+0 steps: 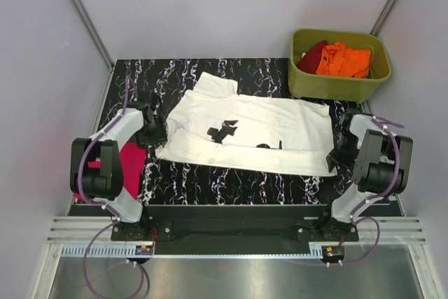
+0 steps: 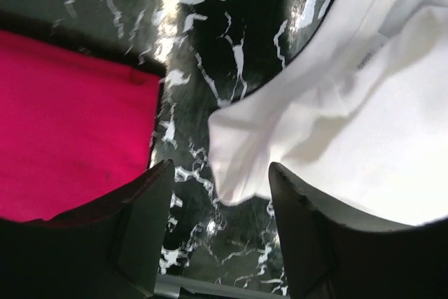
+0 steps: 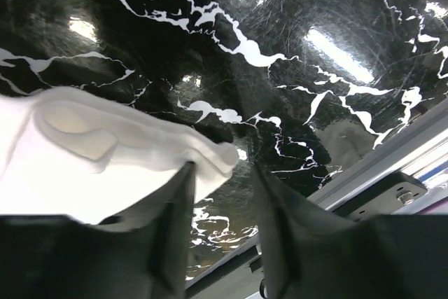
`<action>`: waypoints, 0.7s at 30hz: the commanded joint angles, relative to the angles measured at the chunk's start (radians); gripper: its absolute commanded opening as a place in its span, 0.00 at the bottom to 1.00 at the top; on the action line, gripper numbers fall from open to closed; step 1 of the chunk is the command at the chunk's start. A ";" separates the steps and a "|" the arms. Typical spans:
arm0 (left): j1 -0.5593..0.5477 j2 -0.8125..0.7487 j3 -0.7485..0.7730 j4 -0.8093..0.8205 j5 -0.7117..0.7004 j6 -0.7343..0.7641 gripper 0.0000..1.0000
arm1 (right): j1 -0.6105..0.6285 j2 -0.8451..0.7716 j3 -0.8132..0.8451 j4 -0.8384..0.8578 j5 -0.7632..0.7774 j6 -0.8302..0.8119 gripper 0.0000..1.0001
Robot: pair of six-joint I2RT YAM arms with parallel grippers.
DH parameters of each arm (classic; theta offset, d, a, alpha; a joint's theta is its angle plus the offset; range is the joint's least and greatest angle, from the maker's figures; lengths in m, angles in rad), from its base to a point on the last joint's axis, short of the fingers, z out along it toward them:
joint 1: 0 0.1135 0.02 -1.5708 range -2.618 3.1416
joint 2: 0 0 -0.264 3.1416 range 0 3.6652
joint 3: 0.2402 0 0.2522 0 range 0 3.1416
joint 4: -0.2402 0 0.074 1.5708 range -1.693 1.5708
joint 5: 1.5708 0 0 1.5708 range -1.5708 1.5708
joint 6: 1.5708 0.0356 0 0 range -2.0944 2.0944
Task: Fold and stack the t-shirts
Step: Fold the tshirt
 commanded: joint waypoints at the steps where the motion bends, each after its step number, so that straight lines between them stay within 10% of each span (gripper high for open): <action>1: -0.030 -0.156 0.078 -0.060 -0.077 -0.004 0.62 | -0.005 -0.055 0.050 -0.011 0.017 -0.004 0.47; 8: -0.104 -0.249 0.103 0.099 0.330 0.011 0.49 | 0.079 -0.181 0.213 -0.060 -0.047 -0.029 0.61; 12: -0.175 -0.189 0.060 0.199 0.512 -0.007 0.34 | 0.308 -0.204 0.265 0.003 -0.110 0.009 0.46; 21: -0.552 -0.023 0.081 0.256 0.235 -0.084 0.27 | 0.327 -0.189 0.213 0.057 -0.120 -0.010 0.21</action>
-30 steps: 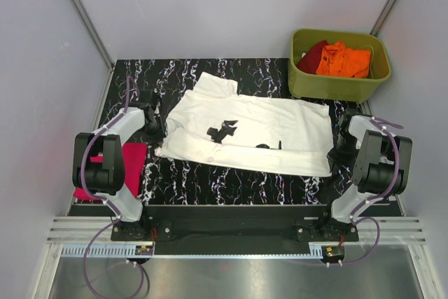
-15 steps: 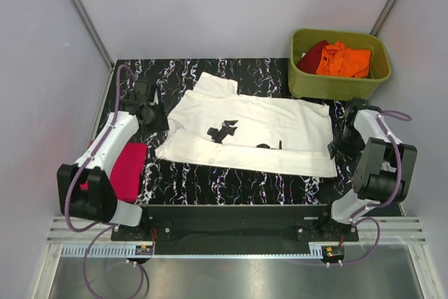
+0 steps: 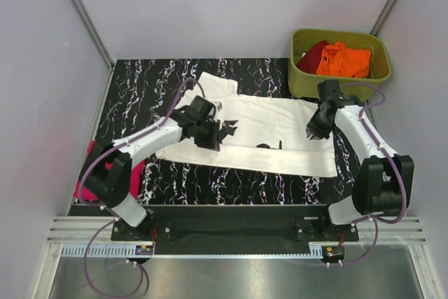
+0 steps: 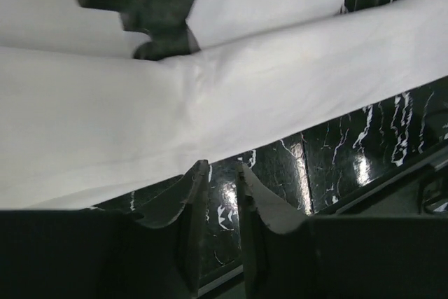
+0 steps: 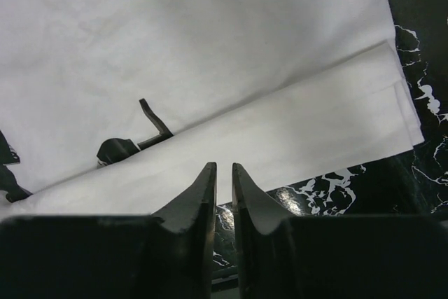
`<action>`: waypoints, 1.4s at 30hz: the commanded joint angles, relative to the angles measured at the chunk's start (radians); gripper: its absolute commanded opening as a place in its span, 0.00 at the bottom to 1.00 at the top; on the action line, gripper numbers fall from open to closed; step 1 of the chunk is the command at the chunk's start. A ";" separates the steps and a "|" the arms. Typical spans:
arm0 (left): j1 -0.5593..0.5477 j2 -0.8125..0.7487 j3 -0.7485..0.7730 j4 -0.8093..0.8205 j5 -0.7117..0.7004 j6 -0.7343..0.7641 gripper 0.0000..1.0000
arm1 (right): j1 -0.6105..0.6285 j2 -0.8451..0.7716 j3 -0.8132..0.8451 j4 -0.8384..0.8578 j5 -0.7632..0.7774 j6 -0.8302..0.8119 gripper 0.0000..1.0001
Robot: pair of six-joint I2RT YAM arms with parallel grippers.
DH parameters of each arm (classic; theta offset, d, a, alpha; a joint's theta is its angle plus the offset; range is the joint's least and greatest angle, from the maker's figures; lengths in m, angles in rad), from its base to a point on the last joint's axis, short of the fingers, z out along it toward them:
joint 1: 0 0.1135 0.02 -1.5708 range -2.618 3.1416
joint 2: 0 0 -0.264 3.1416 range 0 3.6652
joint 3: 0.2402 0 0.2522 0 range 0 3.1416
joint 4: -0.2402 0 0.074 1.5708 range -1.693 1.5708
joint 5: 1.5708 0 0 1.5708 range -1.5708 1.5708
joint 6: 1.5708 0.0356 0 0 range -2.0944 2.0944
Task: Fold and stack the t-shirts
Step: Fold the tshirt
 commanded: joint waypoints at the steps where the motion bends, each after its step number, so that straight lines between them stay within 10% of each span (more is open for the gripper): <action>1: -0.113 0.043 0.048 0.032 -0.148 -0.019 0.26 | -0.002 -0.003 -0.013 0.004 0.033 -0.035 0.18; 11: -0.201 0.212 0.106 0.026 -0.389 0.010 0.15 | -0.002 -0.042 -0.091 0.015 0.053 -0.026 0.17; 33: -0.198 0.378 0.329 -0.046 -0.449 0.093 0.14 | -0.002 0.015 -0.074 0.016 0.064 -0.049 0.21; 42: -0.207 0.220 0.252 0.035 -0.161 0.050 0.35 | 0.008 0.032 -0.171 0.108 -0.132 0.012 0.35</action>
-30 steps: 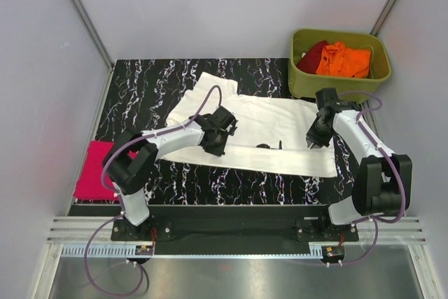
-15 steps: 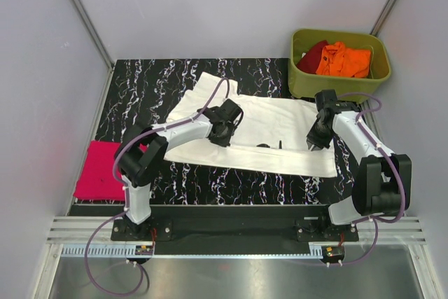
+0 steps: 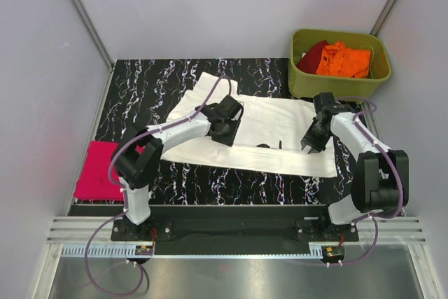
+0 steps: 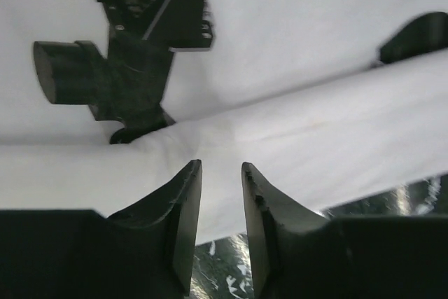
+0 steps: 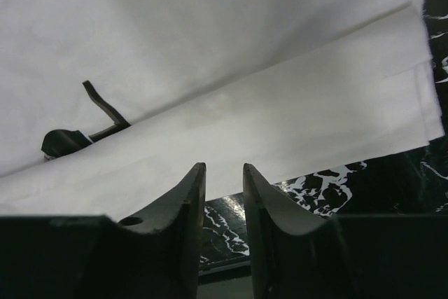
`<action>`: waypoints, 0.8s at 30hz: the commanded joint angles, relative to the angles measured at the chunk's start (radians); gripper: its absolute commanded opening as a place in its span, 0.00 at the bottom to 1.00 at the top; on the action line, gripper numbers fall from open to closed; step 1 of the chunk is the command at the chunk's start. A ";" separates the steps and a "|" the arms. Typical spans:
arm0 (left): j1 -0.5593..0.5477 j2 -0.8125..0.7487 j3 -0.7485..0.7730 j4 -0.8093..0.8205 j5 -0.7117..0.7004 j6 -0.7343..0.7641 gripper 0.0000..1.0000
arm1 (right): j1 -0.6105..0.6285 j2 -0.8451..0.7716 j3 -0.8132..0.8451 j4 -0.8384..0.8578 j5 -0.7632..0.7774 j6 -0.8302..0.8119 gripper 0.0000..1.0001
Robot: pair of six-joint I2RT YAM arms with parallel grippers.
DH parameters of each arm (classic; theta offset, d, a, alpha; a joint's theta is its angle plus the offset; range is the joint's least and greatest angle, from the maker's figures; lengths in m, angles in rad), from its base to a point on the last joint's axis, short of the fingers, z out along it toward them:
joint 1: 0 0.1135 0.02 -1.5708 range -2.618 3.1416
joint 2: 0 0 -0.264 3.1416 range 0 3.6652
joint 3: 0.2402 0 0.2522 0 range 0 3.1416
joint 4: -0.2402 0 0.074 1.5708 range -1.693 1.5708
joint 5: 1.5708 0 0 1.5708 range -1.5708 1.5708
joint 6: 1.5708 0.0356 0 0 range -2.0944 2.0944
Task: Fold and stack the t-shirts
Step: Fold the tshirt
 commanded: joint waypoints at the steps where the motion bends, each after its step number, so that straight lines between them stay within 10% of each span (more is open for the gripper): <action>1: -0.009 -0.118 -0.044 0.134 0.223 -0.024 0.35 | 0.016 0.015 -0.041 0.082 -0.126 0.055 0.36; 24: -0.009 -0.002 -0.127 0.216 0.328 -0.108 0.25 | 0.277 0.234 0.071 0.085 0.000 0.183 0.50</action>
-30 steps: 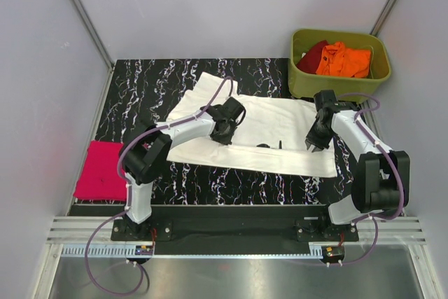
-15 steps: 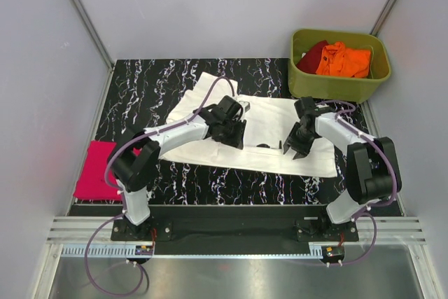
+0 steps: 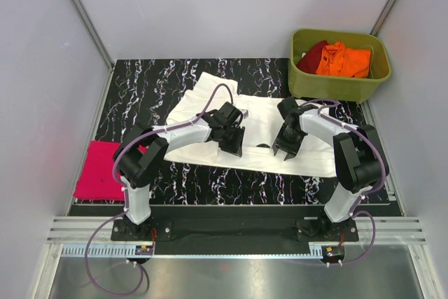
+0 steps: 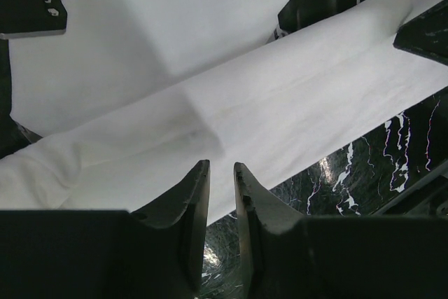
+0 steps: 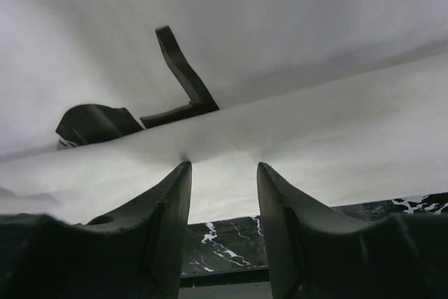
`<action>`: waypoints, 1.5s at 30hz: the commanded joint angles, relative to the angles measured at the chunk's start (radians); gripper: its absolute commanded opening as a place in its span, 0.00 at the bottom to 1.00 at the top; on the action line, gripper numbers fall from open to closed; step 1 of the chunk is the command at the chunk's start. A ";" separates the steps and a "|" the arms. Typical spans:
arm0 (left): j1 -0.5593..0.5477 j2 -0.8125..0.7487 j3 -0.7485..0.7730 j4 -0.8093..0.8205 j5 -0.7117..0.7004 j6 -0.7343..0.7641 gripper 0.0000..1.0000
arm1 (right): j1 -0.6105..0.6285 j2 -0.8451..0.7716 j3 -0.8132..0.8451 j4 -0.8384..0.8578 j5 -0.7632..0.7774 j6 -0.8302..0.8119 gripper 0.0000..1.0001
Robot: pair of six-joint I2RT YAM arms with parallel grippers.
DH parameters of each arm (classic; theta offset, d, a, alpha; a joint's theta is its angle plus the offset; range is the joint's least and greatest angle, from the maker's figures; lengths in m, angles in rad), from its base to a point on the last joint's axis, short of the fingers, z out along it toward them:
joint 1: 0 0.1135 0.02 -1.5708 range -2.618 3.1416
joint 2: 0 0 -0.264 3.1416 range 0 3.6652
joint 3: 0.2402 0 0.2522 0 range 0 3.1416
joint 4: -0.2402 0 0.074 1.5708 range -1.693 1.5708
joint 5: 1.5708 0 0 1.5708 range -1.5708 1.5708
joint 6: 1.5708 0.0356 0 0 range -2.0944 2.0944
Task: Fold and stack the t-shirts
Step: Fold the tshirt
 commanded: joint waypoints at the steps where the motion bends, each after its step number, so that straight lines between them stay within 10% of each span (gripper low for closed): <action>1: -0.003 0.008 -0.009 0.032 0.016 -0.006 0.25 | 0.010 0.027 0.050 -0.009 0.058 0.030 0.50; 27: 0.002 0.012 0.023 -0.017 -0.050 0.026 0.27 | 0.013 0.133 0.280 -0.047 0.276 -0.089 0.53; 45: 0.080 0.172 0.272 -0.130 -0.162 0.150 0.29 | 0.013 -0.136 -0.006 0.005 0.112 -0.039 0.51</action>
